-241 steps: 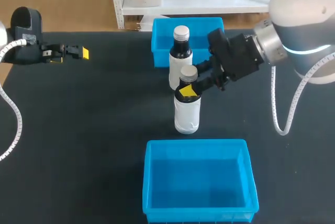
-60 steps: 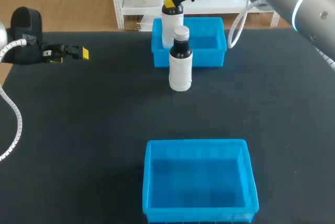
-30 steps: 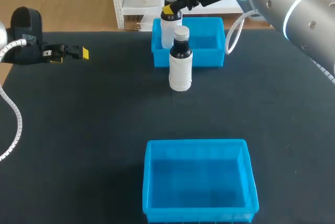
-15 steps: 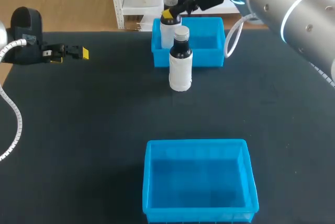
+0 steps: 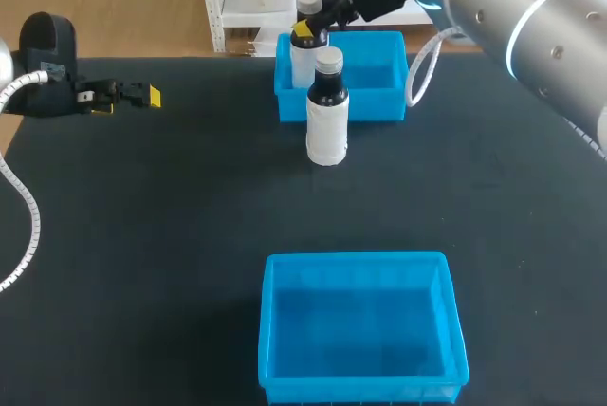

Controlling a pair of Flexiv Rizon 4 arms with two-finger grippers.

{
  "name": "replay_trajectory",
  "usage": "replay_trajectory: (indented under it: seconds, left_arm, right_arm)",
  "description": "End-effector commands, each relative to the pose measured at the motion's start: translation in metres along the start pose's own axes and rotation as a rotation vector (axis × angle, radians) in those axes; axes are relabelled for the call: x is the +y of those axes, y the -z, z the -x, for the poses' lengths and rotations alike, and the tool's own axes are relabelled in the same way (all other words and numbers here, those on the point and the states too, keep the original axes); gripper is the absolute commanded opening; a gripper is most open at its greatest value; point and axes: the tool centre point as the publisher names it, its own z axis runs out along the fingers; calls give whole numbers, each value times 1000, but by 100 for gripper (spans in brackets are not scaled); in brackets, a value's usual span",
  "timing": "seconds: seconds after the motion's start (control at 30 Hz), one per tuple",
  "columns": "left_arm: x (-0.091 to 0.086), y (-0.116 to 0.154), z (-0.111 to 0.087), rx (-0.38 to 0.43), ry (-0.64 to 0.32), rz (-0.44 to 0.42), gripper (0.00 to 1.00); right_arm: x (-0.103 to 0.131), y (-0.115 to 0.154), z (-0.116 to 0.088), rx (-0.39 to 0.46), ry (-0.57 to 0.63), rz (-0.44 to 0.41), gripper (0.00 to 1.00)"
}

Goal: Pick up the bottle, and place it in the far bin if it is heavy, or in the near bin if it is light.

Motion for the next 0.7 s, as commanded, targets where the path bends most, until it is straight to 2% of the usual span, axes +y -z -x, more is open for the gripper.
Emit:
replay_trajectory:
  seconds: [0.03,0.23,0.7]
  left_arm:
    - [0,0,0,0,0,0,100]
    - [0,0,0,0,0,0,100]
    - [0,0,0,0,0,0,100]
  right_arm:
    - [-9,-1,5,11,-4,75,100]
    - [-7,17,0,26,-18,62,100]
    - [0,101,-26,28,-48,-45,100]
